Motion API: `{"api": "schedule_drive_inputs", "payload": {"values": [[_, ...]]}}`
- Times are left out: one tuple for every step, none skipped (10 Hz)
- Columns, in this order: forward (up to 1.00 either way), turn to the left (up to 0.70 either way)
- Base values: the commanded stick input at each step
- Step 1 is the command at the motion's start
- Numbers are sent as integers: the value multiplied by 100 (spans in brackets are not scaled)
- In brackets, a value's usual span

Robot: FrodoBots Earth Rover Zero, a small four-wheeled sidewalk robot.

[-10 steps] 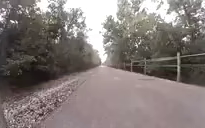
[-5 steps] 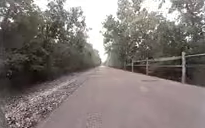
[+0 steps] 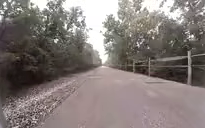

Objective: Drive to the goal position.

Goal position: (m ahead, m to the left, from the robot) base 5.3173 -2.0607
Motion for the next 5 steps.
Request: {"api": "schedule_drive_inputs", "payload": {"values": [[70, 0], [70, 0], [70, 0], [70, 0], [70, 0]]}}
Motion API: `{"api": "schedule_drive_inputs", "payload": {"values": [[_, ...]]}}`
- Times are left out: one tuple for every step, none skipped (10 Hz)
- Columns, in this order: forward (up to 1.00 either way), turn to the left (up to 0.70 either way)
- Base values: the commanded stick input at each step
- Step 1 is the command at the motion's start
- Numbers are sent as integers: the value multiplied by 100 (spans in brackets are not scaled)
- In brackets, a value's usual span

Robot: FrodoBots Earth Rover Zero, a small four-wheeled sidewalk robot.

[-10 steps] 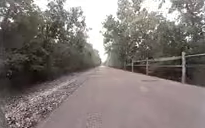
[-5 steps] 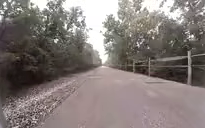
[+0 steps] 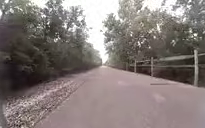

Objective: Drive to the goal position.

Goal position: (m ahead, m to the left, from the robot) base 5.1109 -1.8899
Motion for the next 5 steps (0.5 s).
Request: {"api": "schedule_drive_inputs", "payload": {"values": [[70, 0], [70, 0], [70, 0], [70, 0], [70, 0]]}}
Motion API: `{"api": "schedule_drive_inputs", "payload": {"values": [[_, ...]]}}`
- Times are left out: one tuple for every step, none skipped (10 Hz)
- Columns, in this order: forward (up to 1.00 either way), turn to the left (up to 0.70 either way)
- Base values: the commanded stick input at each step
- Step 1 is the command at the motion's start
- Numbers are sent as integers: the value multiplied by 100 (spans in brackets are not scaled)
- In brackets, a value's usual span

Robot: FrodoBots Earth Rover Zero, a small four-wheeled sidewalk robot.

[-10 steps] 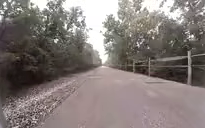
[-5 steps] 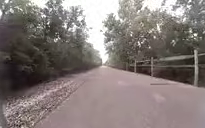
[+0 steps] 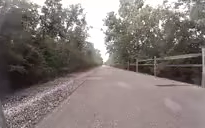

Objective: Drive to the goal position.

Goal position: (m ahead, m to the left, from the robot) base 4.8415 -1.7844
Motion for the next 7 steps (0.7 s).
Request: {"api": "schedule_drive_inputs", "payload": {"values": [[70, 0], [70, 0], [70, 0], [70, 0], [70, 0], [70, 0], [70, 0]]}}
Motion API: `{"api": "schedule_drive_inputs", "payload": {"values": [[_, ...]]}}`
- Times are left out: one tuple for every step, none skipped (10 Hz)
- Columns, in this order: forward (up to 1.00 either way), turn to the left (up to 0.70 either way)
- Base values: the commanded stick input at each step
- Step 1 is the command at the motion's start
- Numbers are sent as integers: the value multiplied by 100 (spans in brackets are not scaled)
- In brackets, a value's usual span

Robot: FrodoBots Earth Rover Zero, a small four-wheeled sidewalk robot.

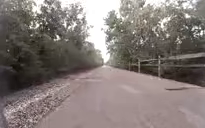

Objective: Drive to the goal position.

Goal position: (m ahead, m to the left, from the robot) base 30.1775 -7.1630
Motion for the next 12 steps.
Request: {"api": "schedule_drive_inputs", "payload": {"values": [[70, 0], [70, 0], [70, 0], [70, 0], [70, 0], [70, 0], [70, 0], [70, 0], [70, 0], [70, 0], [70, 0], [70, 0]]}}
